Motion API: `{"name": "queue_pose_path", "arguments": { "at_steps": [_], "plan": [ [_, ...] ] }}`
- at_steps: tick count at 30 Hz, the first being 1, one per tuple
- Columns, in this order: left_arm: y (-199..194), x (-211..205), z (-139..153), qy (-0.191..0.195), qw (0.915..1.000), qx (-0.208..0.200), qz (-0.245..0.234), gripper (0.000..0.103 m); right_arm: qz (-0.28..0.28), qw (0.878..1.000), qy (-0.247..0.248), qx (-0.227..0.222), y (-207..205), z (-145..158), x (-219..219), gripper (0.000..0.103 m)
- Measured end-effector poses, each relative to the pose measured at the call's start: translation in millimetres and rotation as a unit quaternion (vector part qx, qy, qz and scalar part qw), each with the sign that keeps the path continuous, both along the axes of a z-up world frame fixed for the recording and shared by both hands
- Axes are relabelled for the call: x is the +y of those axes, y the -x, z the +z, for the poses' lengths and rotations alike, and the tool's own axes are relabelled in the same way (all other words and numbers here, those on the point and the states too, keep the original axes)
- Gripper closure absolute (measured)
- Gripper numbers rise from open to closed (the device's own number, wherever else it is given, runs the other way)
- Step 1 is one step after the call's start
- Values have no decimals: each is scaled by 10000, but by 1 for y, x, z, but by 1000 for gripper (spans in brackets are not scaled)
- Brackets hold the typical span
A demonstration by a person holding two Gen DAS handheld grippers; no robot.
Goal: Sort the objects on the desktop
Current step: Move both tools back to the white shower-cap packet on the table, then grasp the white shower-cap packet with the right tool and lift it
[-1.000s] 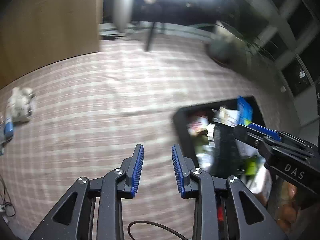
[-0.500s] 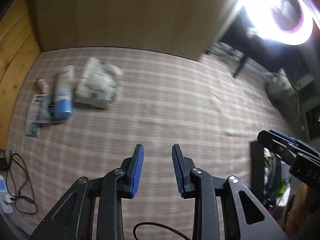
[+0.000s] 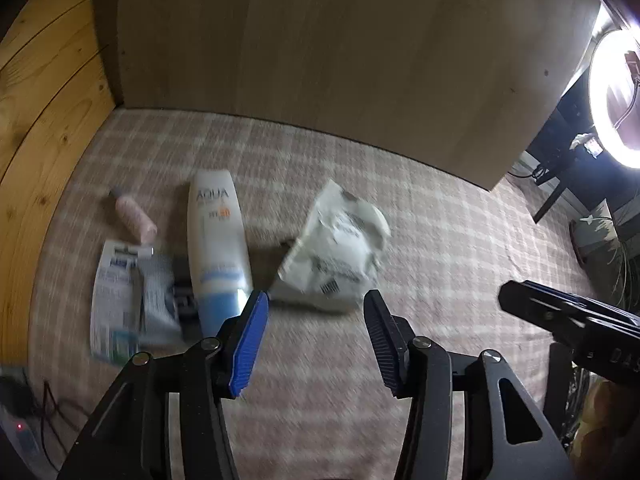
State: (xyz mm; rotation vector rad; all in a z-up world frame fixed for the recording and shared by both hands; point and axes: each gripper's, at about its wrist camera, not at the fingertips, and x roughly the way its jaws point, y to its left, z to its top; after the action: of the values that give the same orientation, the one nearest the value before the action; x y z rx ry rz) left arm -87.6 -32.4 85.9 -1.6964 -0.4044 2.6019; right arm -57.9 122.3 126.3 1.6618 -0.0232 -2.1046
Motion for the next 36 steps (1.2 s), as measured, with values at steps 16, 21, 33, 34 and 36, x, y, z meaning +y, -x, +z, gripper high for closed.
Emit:
{"name": "queue_pose_path", "arguments": {
  "at_steps": [16, 21, 33, 34, 36],
  "plan": [
    [47, 11, -44, 359, 9966, -210, -712, 44, 35, 9973, 185, -704, 37, -65, -54, 60],
    [56, 11, -55, 286, 9971, -255, -663, 43, -16, 9974, 89, -714, 45, -74, -61, 60],
    [57, 22, -71, -162, 9955, -253, -895, 51, 85, 9919, 534, -1151, 49, -91, -69, 68],
    [56, 23, -71, -276, 9951, -298, -905, 52, 70, 9906, 608, -1223, 49, -92, -68, 70],
    [55, 27, -71, -191, 9954, -281, -895, 53, 28, 9900, 668, -1242, 49, -92, -64, 72]
  ]
}}
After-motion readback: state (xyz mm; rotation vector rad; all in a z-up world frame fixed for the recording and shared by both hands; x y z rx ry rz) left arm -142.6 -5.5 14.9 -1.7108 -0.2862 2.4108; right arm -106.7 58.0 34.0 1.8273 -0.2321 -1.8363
